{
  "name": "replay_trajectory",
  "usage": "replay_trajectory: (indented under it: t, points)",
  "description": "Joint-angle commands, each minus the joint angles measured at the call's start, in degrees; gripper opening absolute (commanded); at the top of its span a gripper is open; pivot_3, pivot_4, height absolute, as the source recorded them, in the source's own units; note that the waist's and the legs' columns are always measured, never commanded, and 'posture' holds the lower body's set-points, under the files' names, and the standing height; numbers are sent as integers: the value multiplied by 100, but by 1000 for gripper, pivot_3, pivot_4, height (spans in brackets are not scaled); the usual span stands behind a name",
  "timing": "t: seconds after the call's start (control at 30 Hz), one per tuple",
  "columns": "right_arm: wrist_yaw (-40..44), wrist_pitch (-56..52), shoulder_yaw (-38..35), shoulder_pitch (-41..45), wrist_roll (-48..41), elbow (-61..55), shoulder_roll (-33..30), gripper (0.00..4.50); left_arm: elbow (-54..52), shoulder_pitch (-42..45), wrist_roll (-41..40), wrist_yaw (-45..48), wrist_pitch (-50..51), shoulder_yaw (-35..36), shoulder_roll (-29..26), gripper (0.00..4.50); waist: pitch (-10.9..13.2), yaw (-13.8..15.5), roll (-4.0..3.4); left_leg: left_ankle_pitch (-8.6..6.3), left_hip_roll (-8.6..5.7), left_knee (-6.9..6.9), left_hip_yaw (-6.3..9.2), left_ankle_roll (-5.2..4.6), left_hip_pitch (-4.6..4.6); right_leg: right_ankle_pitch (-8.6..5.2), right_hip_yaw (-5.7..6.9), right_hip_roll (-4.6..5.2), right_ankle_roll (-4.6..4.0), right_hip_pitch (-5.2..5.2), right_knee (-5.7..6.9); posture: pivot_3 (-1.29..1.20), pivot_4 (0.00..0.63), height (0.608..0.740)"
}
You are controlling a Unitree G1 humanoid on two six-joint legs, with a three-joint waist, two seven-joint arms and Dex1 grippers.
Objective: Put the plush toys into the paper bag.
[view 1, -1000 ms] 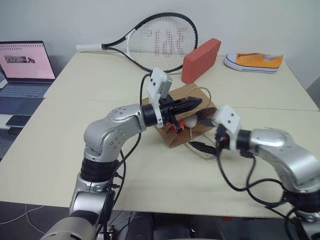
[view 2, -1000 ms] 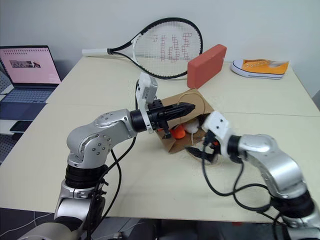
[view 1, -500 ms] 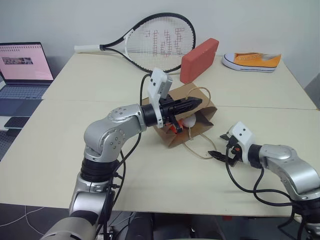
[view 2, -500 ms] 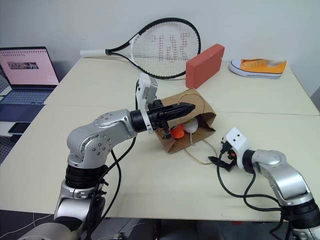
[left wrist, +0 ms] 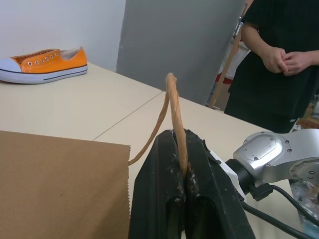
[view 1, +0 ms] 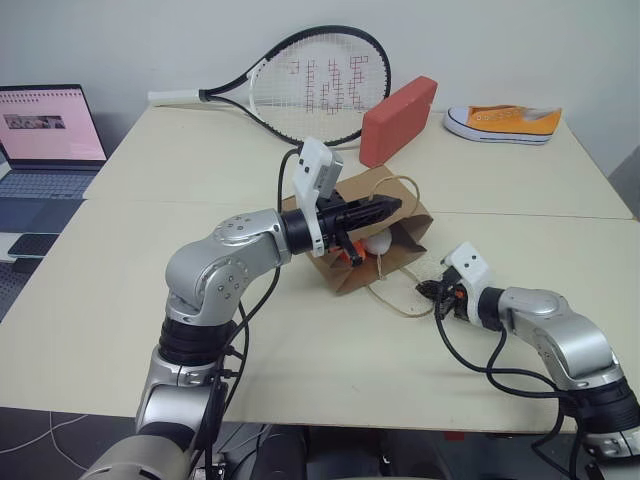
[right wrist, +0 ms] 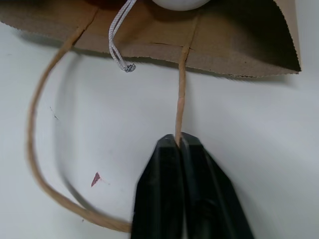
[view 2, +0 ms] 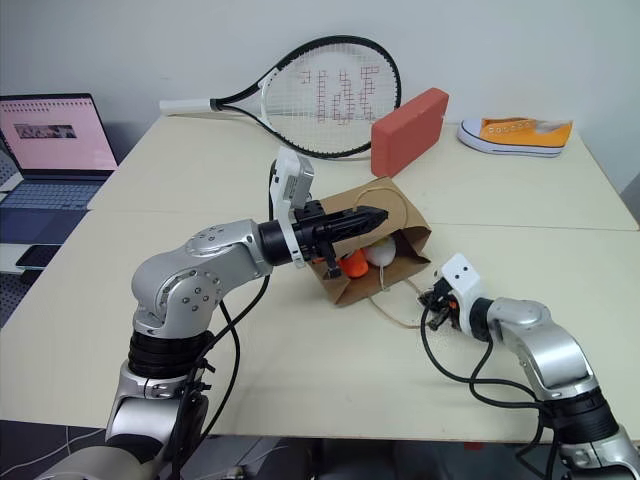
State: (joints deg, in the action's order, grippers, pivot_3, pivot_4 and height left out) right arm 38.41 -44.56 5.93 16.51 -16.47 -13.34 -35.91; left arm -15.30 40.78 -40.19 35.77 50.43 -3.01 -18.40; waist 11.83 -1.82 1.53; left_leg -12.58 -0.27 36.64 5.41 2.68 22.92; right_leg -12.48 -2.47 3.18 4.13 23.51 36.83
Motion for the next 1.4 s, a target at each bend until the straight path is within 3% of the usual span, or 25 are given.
replay_trajectory:
  t: [0.03,0.2,0.33,0.53,0.73,0.93,1.2,1.23,1.3,1.4]
  points:
    - [65,-275,-311,104,-265,-280,-56,34,-211,75,-10,139,-125,143,-219,0,0,0,0,0,0,0,0,0,0,0,0,0,0,0,1,0,150,740]
    - [308,-1053,-1022,261,-1049,-812,-345,34,-93,290,86,452,-211,274,-835,0,1,1,-1,0,0,-1,1,0,1,-1,0,0,-1,2,1,0,150,740]
    - [691,-1540,-1597,421,-1693,-1159,-951,34,67,571,221,645,-340,267,-1135,0,1,24,-1,0,0,-1,1,0,3,-6,1,0,-9,1,-3,0,150,740]
    - [1362,-2108,-2171,835,-2629,-1257,-1990,34,332,1160,340,771,-427,130,-1106,0,3,25,1,-1,-1,-2,3,0,9,-4,4,1,-5,1,-10,0,150,740]
    - [1680,-2474,-2253,1535,-3140,-736,-2645,34,1114,1926,580,735,-505,64,-818,0,3,18,1,-1,-1,-3,0,0,8,-5,3,1,-6,3,-10,0,150,740]
    - [1682,-2349,-1891,2009,-3009,-89,-2694,34,2130,2316,966,700,-780,-6,-480,0,3,6,1,-2,-1,-8,-3,0,8,-3,1,1,-2,6,-12,0,150,740]
    - [984,-2747,-1835,2603,-3172,236,-1956,34,2471,2234,1172,1174,-1092,-111,-294,0,3,1,1,-1,0,-26,-5,1,23,-3,-2,0,-2,36,-3,0,150,740]
    - [916,-2781,-1875,2679,-3218,244,-1861,198,2442,2215,1164,1278,-1099,-113,-329,0,3,-1,1,0,-1,-26,-6,1,31,-2,-5,1,-3,47,2,0,150,740]
    - [842,-2832,-1926,2805,-3294,221,-1747,593,2389,2184,1160,1448,-1118,-94,-409,412,3,3,0,0,0,-26,-7,1,43,-2,-5,0,-3,61,5,0,150,740]
    - [620,-2956,-2057,3047,-3395,347,-1612,1635,2242,2087,1154,1801,-1151,-97,-606,1187,4,-2,-1,0,0,-26,-7,1,46,-2,-5,0,-3,63,4,0,150,740]
